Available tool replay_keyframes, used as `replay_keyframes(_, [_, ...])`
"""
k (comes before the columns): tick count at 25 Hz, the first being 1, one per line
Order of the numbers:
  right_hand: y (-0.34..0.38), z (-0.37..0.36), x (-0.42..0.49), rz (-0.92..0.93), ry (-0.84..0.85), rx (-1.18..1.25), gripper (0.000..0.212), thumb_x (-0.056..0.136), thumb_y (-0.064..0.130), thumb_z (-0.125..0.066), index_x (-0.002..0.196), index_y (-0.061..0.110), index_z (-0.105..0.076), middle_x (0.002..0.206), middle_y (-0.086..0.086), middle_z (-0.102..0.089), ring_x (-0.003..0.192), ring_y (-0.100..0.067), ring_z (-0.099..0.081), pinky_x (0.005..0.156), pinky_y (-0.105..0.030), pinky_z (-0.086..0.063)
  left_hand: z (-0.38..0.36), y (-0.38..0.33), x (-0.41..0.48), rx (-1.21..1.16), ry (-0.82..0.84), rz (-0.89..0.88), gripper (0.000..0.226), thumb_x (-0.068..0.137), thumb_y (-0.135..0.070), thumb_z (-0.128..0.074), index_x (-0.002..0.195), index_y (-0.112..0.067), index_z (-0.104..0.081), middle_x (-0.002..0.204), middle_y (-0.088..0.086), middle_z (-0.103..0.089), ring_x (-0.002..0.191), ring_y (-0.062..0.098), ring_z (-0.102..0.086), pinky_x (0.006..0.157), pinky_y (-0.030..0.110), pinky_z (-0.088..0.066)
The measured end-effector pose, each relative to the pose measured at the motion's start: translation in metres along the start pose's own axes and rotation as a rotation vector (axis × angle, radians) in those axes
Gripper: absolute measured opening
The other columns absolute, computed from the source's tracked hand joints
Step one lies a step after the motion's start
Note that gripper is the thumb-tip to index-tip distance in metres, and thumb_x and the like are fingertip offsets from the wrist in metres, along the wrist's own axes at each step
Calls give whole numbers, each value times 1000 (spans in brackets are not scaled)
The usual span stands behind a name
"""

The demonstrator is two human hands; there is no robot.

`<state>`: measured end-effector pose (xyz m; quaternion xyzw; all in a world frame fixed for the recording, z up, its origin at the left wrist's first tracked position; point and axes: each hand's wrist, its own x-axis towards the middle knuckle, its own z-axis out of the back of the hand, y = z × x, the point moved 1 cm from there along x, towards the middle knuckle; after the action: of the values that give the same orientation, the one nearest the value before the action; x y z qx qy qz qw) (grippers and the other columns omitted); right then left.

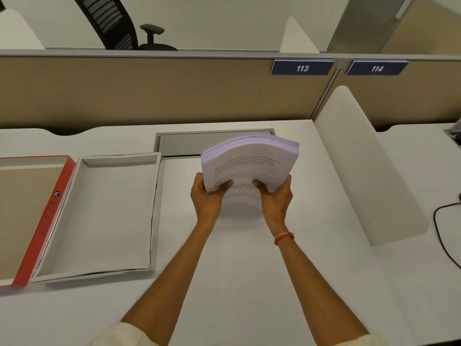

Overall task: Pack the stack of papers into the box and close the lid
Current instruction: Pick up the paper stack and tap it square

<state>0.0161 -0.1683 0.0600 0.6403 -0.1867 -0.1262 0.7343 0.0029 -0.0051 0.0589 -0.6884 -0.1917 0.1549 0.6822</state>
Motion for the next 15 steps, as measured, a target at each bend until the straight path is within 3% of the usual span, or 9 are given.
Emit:
replay_keyframes(6, [-9, 0, -4, -35, -3, 19, 73, 67, 23, -88, 124, 31, -42, 109, 20, -59, 98, 15, -58, 77, -7, -53, 4, 4, 5, 44, 28, 21, 57, 67, -29, -89, 102, -52, -50, 100, -23, -62, 90, 2, -66, 70, 4, -51])
replay_keyframes(11, [-10, 2, -7, -34, -1, 15, 71, 68, 25, -87, 122, 37, -42, 110, 25, -57, 100, 16, -56, 77, -6, -52, 4, 11, 5, 75, 64, 63, 59, 69, -28, -88, 106, -51, -48, 105, -26, -59, 94, 6, -63, 85, 15, -47])
replay_keyframes(15, [-12, 0, -7, -53, -7, 39, 69, 70, 27, -86, 121, 40, -41, 111, 24, -57, 103, 11, -58, 78, -10, -54, 4, 12, 6, 70, 62, 63, 56, 72, -25, -85, 108, -50, -49, 107, -24, -61, 95, 9, -64, 83, 13, -52])
